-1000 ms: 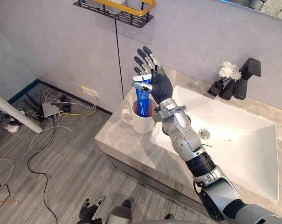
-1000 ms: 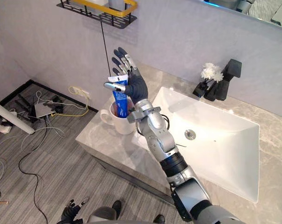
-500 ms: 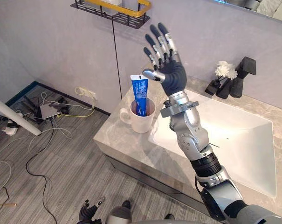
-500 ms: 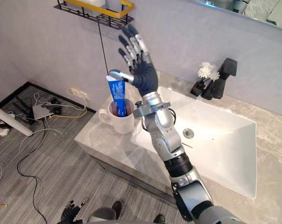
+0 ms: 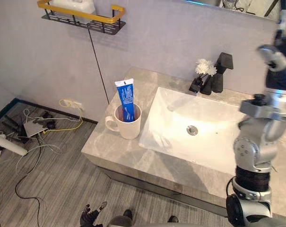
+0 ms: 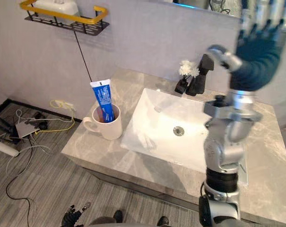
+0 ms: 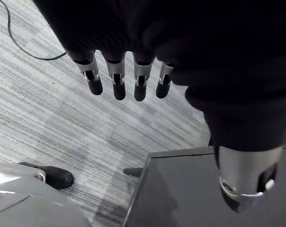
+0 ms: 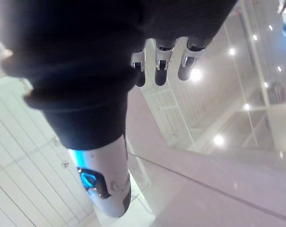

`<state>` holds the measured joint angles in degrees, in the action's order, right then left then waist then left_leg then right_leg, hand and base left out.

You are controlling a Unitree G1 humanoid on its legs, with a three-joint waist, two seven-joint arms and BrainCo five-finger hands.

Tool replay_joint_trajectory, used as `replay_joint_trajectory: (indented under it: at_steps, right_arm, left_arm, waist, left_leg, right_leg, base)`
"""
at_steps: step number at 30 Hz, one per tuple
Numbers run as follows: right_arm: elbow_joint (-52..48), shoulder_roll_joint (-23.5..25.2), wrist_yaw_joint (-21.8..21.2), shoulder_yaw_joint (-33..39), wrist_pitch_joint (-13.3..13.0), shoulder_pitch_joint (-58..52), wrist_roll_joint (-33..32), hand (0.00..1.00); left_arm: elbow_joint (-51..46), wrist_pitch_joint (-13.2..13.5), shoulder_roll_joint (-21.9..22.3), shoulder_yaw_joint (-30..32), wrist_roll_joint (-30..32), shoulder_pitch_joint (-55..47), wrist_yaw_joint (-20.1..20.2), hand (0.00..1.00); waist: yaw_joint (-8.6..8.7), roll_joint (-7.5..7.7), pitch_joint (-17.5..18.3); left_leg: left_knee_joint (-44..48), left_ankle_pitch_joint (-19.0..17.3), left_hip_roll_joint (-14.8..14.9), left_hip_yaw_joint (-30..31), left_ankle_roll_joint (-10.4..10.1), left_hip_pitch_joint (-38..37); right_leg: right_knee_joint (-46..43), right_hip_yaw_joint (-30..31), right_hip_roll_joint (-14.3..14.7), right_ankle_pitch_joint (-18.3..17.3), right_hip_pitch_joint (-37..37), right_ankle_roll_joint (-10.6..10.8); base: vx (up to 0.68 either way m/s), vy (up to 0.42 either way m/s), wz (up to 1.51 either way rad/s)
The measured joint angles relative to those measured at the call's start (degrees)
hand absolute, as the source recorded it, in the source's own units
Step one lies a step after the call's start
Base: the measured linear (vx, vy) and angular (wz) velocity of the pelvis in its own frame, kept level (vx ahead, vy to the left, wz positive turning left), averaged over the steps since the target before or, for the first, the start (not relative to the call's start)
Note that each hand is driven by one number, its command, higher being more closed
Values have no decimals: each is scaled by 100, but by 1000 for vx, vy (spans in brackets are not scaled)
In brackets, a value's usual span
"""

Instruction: Organize washtable

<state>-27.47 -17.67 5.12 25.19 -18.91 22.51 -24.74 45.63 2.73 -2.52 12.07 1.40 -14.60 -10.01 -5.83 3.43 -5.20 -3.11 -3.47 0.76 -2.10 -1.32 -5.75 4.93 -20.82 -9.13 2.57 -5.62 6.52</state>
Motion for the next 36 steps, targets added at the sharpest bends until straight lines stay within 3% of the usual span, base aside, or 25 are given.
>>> replay_joint_trajectory:
  at_steps: [5, 8, 13, 15, 19, 25, 31, 36]
  right_arm:
    - [-28, -30, 408, 1785, -233, -1020, 106, 0]
    - [516, -30, 538, 2295, -295, -1422, 100, 0]
    - [1759, 235, 895, 2933, 36, -2127, 384, 0]
    - [2119, 492, 1148, 3121, 302, -2484, 657, 0]
    - [2280, 923, 1365, 3117, 578, -2904, 1006, 0]
    - [2262, 2084, 1616, 2853, 913, -3579, 1136, 0]
    - [2356, 2232, 1614, 2354, 1064, -3734, 1133, 0]
    - [3369, 2234, 1588, 2066, 1169, -3753, 1070, 0]
  left_arm:
    - [55, 0, 75, 163, 8, 75, 5, 0]
    - [118, -2, 57, 135, 38, 116, 14, 0]
    - [243, -9, 112, 84, 46, 245, 139, 0]
    - [298, -14, 210, 86, 47, 253, 237, 0]
    - [345, -56, 260, 119, 54, 233, 243, 0]
    - [344, -136, 590, 614, 51, 397, 244, 0]
    - [349, -219, 720, 783, 32, 470, 240, 0]
    - [372, -227, 720, 631, 13, 486, 229, 0]
  waist:
    - [216, -18, 142]
    - [403, -69, 208]
    - [524, -111, 365]
    - [565, -134, 403]
    - [652, -148, 446]
    - [681, -147, 476]
    - [778, -210, 526]
    - [766, -252, 544]
  left_leg:
    - [2, 0, -2, -8, 1, 146]
    - [2, -1, 7, -36, 0, 141]
    - [1, -5, 29, -148, -2, 197]
    - [-2, -5, 30, -157, -2, 194]
    - [-22, -8, 34, -247, 1, 147]
    - [-1, -44, 68, -342, 11, 92]
    - [33, -140, 133, -528, -4, -10]
    - [71, -190, 178, -801, -39, -103]
  right_leg:
    - [1, 48, 1, 0, 178, 1]
    - [4, 74, 10, 0, 192, 0]
    - [13, 197, 38, 1, 307, 1]
    - [13, 198, 38, 1, 307, 1]
    - [11, 215, 32, 1, 292, 2]
    - [-5, 205, 0, -14, 247, 20]
    - [-93, 200, 15, -101, 175, 66]
    - [-182, 215, 27, -164, 189, 100]
  base:
    - [-5, -7, -4]
    - [-14, -22, -8]
    - [-33, -22, -11]
    - [-14, -11, -5]
    - [-17, -4, -4]
    - [-37, -10, -5]
    - [-11, -16, -8]
    - [43, -14, -8]
